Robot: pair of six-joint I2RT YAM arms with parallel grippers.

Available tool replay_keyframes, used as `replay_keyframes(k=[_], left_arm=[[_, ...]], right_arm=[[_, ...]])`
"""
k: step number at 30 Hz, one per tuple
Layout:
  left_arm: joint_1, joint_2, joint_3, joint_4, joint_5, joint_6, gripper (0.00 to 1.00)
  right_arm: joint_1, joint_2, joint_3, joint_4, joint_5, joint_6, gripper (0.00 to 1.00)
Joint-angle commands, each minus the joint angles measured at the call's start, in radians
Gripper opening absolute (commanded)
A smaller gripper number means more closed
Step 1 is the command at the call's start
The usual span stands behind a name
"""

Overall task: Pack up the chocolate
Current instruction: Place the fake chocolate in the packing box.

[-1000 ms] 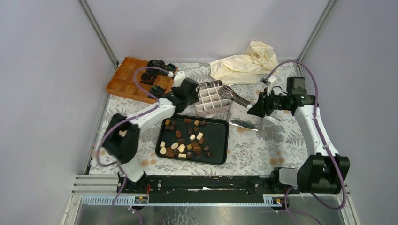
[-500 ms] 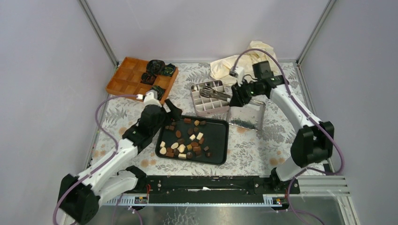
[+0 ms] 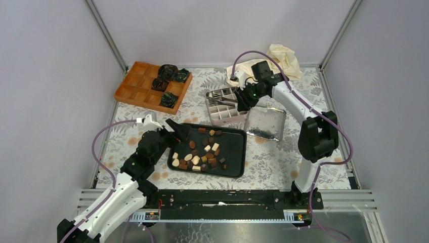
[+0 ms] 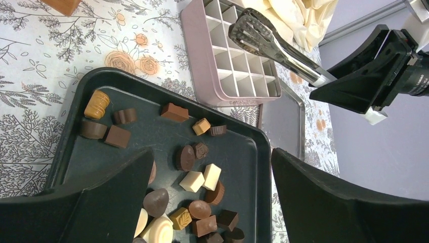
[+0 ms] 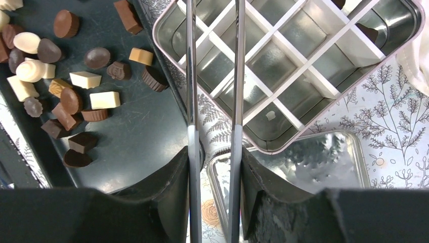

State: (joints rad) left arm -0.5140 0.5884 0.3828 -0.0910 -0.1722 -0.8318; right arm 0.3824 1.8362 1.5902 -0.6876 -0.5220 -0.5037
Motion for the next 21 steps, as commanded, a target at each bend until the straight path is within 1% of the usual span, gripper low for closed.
replay_keyframes(k=[1,5,10,15,21], left_arm=[[0.008,0.004,0.009,0.034,0.01,-0.015,0.94],[0.009,0.022,0.02,0.037,0.015,-0.012,0.94],[0.008,0.039,0.024,0.047,0.022,-0.012,0.94],[0.008,0.044,0.024,0.054,0.032,-0.015,0.94],[0.008,0.039,0.025,0.062,0.041,-0.022,0.94]], right_arm=[[0.018,0.034,0.088,-0.012,0.04,-0.009,0.13],[0.025,0.06,0.109,-0.019,0.049,-0.008,0.15],[0.029,0.093,0.138,-0.03,0.061,-0.008,0.24],[0.03,0.105,0.154,-0.035,0.06,-0.002,0.36],[0.03,0.1,0.157,-0.039,0.059,0.001,0.44]])
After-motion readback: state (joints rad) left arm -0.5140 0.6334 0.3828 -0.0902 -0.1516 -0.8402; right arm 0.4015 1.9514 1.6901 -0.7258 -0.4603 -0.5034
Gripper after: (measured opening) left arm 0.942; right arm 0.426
